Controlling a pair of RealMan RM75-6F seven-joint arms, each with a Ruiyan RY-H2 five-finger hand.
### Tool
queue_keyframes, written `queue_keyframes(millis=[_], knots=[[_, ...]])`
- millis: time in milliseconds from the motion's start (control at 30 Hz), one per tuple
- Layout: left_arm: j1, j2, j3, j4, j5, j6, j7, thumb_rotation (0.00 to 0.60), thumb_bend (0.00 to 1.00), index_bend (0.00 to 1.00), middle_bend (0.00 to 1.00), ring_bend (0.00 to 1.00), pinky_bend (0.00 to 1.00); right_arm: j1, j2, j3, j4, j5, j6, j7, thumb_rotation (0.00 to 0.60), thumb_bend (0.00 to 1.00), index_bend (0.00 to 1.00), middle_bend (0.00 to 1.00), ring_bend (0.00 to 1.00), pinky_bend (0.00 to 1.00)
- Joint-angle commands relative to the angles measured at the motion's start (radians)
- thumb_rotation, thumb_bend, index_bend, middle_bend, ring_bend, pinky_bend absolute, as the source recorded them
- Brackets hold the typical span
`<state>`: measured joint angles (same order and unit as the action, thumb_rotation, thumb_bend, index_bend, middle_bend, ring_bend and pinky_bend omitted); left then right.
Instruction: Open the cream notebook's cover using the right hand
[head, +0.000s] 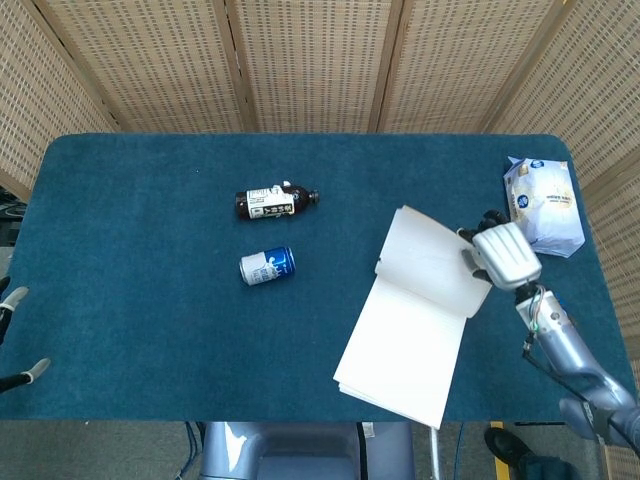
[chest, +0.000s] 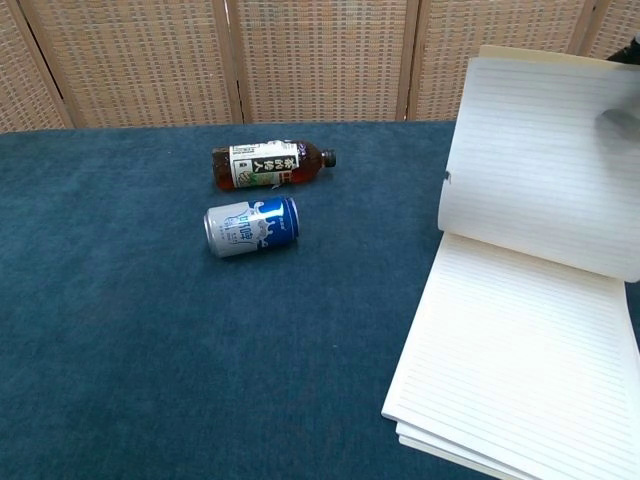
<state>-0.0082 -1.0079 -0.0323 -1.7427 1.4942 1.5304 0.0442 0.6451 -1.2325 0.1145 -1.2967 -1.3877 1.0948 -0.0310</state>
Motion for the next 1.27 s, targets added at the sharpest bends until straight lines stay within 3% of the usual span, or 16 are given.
queue_keyframes(millis=[33,100,167,233,300,333,400,567,767,1000,1267], knots=[[-0.011,-0.002,-0.008,-0.006,-0.025,-0.021,0.014,0.6,0.0,0.0,0.0,0.0,0.0,0.097,-0.04,0.091,0.094,0.183,-0.164,-0.187,0.6,0.67,0.63,0.66,0.48,0.25],[-0.021,-0.005,-0.016,-0.008,-0.05,-0.042,0.025,0.6,0.0,0.0,0.0,0.0,0.0,0.119,-0.072,0.093,0.161,0.223,-0.211,-0.228,0.6,0.67,0.63,0.65,0.46,0.25],[-0.027,-0.007,-0.02,-0.011,-0.066,-0.054,0.034,0.6,0.0,0.0,0.0,0.0,0.0,0.131,-0.091,0.088,0.204,0.25,-0.259,-0.249,0.6,0.62,0.61,0.57,0.39,0.25],[-0.034,-0.008,-0.023,-0.014,-0.076,-0.066,0.045,0.6,0.0,0.0,0.0,0.0,0.0,0.145,-0.108,0.074,0.255,0.294,-0.337,-0.279,0.6,0.37,0.43,0.32,0.2,0.21],[-0.04,-0.01,-0.023,-0.018,-0.08,-0.073,0.055,0.6,0.0,0.0,0.0,0.0,0.0,0.155,-0.131,0.07,0.299,0.341,-0.394,-0.298,0.6,0.06,0.1,0.04,0.01,0.09],[-0.042,-0.012,-0.022,-0.018,-0.081,-0.078,0.061,0.6,0.0,0.0,0.0,0.0,0.0,0.157,-0.148,0.074,0.321,0.35,-0.401,-0.286,0.6,0.02,0.04,0.01,0.0,0.05],[-0.047,-0.016,-0.021,-0.018,-0.082,-0.085,0.07,0.6,0.0,0.0,0.0,0.0,0.0,0.152,-0.194,0.084,0.386,0.326,-0.376,-0.224,0.6,0.0,0.0,0.0,0.0,0.0],[-0.053,-0.021,-0.021,-0.018,-0.091,-0.093,0.08,0.6,0.0,0.0,0.0,0.0,0.0,0.135,-0.276,0.077,0.557,0.25,-0.291,-0.13,0.6,0.0,0.0,0.0,0.0,0.0],[-0.051,-0.019,-0.017,-0.018,-0.083,-0.086,0.072,0.6,0.0,0.0,0.0,0.0,0.0,0.103,-0.29,0.083,0.621,0.177,-0.144,-0.032,0.6,0.0,0.0,0.0,0.0,0.0],[-0.038,-0.009,-0.005,-0.021,-0.05,-0.058,0.049,0.6,0.0,0.0,0.0,0.0,0.0,0.047,-0.182,0.091,0.461,0.14,-0.034,-0.004,0.6,0.0,0.0,0.0,0.0,0.0],[-0.014,0.007,0.009,-0.014,0.0,-0.009,-0.003,0.6,0.0,0.0,0.0,0.0,0.0,-0.101,0.001,0.035,0.113,0.041,0.157,0.044,0.6,0.0,0.0,0.0,0.0,0.0]])
